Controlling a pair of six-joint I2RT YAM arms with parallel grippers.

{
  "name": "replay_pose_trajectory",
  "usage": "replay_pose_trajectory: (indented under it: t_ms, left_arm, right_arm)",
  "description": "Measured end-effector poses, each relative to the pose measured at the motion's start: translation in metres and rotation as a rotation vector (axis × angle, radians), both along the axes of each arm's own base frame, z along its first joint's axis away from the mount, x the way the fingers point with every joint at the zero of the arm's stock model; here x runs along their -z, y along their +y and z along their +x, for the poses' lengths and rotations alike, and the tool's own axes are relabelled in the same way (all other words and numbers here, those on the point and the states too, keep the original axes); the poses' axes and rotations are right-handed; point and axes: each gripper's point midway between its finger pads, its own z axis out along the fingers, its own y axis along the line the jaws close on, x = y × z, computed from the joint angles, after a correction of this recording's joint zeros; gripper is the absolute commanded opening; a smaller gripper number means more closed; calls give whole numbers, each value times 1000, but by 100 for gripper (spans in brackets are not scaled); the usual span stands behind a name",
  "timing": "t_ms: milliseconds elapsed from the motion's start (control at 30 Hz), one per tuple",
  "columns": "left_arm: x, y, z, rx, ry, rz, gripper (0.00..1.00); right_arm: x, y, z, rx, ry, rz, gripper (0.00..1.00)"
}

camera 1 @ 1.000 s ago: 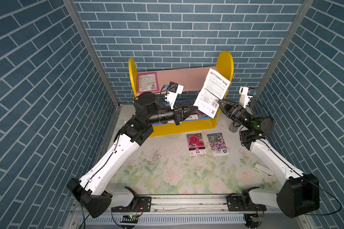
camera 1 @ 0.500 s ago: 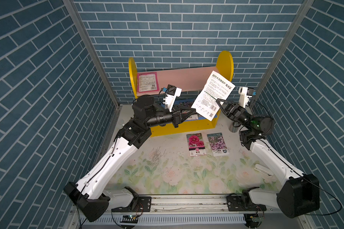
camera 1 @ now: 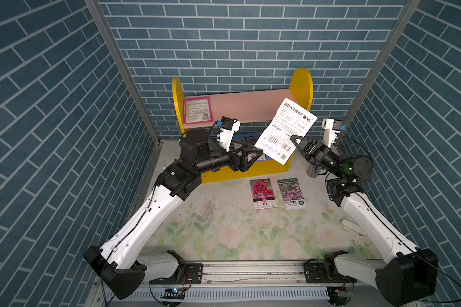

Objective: Take the seed bag off the shelf
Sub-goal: Pick up the seed packet from the shelf, then place the seed packet at the center of the board.

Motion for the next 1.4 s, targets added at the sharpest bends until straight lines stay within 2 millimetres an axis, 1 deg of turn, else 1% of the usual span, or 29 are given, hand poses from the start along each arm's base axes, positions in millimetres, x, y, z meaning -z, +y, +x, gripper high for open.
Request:
replay_pose_trajectory:
  t_ms: [133, 233, 300, 400, 500, 567, 667, 767, 900, 1033, 1200, 1267, 1400]
  left_arm:
    - [2, 15, 0, -71, -13, 41, 100]
    - [3, 27, -4, -114, -30, 66, 100]
    - [4, 35, -7, -139, -36, 85, 100]
    - [9, 44, -10, -168, -42, 114, 100]
    - [17, 49, -11, -187, -30, 141, 100]
    - [28, 52, -11, -200, -14, 164, 100]
    - [46, 56, -10, -217, 15, 197, 100]
    - [62, 60, -12, -230, 40, 225, 100]
    - [72, 68, -14, -256, 53, 252, 100]
    - [71, 79, -17, -294, 45, 266, 100]
    - [70, 92, -24, -333, 36, 274, 100]
    - [70, 97, -27, -344, 32, 274, 100]
    - [67, 102, -31, -358, 24, 271, 100]
  right_arm:
    - [13, -5, -5, 84, 15, -88, 0]
    - [28, -8, -6, 153, 37, -160, 0]
    - [43, -8, -7, 187, 60, -208, 0]
    - [75, 1, -8, 199, 112, -284, 0]
    - [118, 14, -8, 186, 189, -371, 0]
    - [149, 23, -8, 173, 243, -432, 0]
    - [188, 36, -8, 148, 313, -508, 0]
    - [212, 51, -9, 124, 354, -558, 0]
    - [238, 73, -14, 79, 384, -616, 0]
    - [267, 97, -17, 41, 408, -670, 0]
    - [313, 126, -18, -11, 464, -761, 0]
    - [332, 137, -16, -26, 487, -795, 0]
    - [359, 151, -9, -40, 526, -837, 0]
